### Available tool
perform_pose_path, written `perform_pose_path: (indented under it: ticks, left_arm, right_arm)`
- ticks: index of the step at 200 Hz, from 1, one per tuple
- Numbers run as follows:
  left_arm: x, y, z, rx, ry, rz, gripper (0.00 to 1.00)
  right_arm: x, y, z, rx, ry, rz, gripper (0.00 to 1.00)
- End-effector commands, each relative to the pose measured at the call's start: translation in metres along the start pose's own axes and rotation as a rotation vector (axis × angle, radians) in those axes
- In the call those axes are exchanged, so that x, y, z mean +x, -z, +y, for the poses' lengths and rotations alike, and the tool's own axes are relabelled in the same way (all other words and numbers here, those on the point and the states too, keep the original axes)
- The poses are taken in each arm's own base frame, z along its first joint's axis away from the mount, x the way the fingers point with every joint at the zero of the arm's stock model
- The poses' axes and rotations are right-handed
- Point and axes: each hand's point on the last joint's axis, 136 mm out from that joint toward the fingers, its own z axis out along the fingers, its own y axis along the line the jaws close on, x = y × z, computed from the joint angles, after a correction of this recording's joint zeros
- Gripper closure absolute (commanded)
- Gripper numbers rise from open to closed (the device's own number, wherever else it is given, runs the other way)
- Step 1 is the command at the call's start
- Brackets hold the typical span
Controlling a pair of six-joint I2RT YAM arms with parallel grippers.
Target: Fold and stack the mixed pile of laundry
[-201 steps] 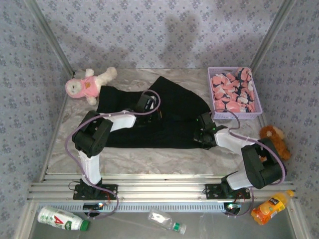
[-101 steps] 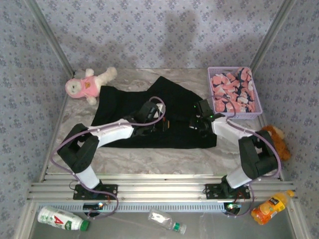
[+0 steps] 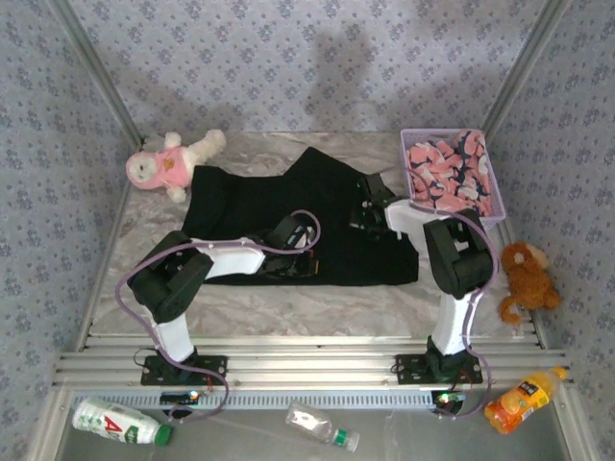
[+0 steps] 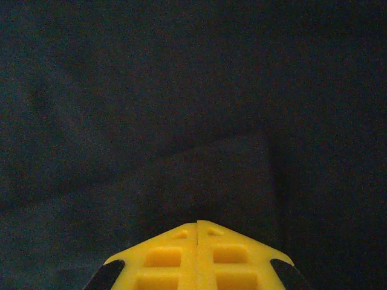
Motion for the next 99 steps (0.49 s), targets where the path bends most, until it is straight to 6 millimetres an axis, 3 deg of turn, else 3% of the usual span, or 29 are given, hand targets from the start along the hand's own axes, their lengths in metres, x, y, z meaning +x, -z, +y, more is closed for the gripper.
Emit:
perform_pose_path:
  ticks: [1,20,44,57,61,75,99]
  left_arm:
    - [0.029,-0.009,0.022,-0.08,0.014,0.109,1.0]
    - [0.027,-0.007,0.021,-0.081,0.011,0.105,1.0]
    - [0.014,0.002,0.018,-0.12,0.011,0.088,1.0]
    - [0.003,0.015,0.013,-0.143,-0.005,0.062,0.95]
    - [-0.002,0.02,0.013,-0.153,-0.008,0.047,0.94]
    - [-0.014,0.038,0.015,-0.184,-0.012,-0.006,0.89]
    - [-0.021,0.066,0.045,-0.263,0.031,-0.07,0.84]
  right_arm:
    - [-0.047,-0.006,0.004,0.005,0.009,-0.089,1.0]
    - [-0.06,0.001,0.011,-0.017,0.021,-0.118,1.0]
    - [-0.042,0.026,0.012,-0.031,0.041,-0.104,1.0]
    - [-0.024,0.043,0.014,-0.048,0.06,-0.08,0.98]
    - [-0.006,0.043,0.009,-0.04,0.07,-0.046,0.97]
    - [0.026,0.055,0.013,-0.055,0.101,0.012,0.94]
    - [0.079,0.065,0.013,-0.04,0.133,0.108,0.86]
